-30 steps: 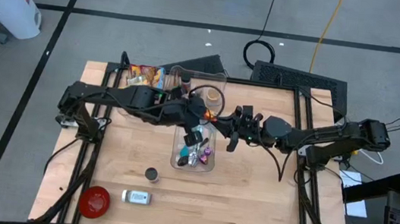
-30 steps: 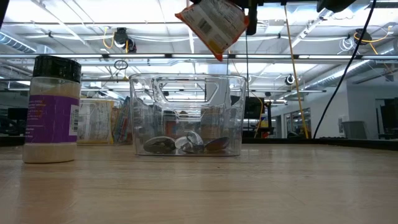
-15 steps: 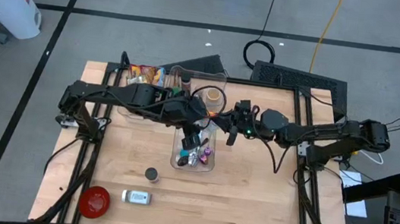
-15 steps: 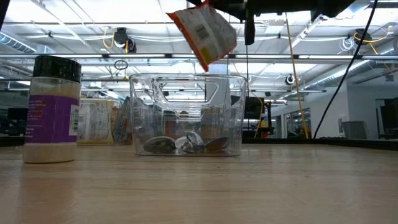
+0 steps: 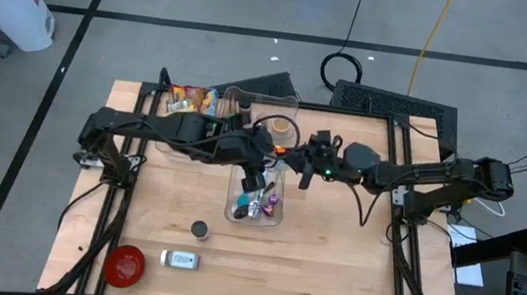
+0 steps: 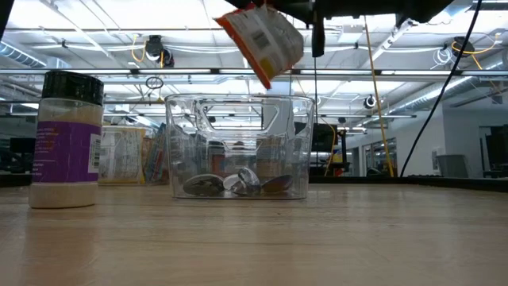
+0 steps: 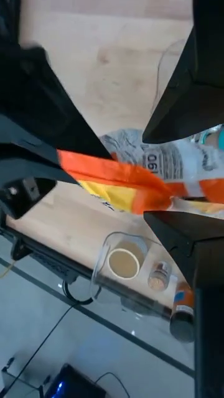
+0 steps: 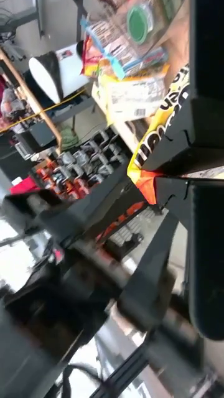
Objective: Pick & Place Food Item
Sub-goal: Put the orange noodle pack into the top left transparent bin
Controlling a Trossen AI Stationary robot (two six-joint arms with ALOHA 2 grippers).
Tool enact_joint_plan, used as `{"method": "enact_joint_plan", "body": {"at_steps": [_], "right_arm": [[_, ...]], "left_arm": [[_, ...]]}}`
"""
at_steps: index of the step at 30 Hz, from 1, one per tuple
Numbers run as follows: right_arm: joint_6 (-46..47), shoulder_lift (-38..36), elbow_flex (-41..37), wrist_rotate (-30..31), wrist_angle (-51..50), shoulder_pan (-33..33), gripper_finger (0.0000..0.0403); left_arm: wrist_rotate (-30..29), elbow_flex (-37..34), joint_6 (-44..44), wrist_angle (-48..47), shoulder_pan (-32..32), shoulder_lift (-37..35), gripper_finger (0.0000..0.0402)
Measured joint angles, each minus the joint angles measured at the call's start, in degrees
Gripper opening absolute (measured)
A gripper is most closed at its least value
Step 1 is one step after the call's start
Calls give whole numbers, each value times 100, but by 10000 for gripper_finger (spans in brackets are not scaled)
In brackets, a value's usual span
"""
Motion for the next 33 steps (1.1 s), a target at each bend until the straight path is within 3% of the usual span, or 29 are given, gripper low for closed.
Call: {"method": "enact_joint_plan", "body": {"at_steps": [9,15,22,33], "right_arm": [[6,0,0,-138,218,0,0],[-42,0,0,-288,179,11,0],[-45,0,0,-288,62,11,0],[-78,0,0,-512,93,-28,12]], "left_arm": [[117,0,-20,-18,304,-1,184],[632,0,-79,18,394,-1,104],[810,0,-68,12,383,-1,10],[1079,-3,-236,14,382,-34,7]]}}
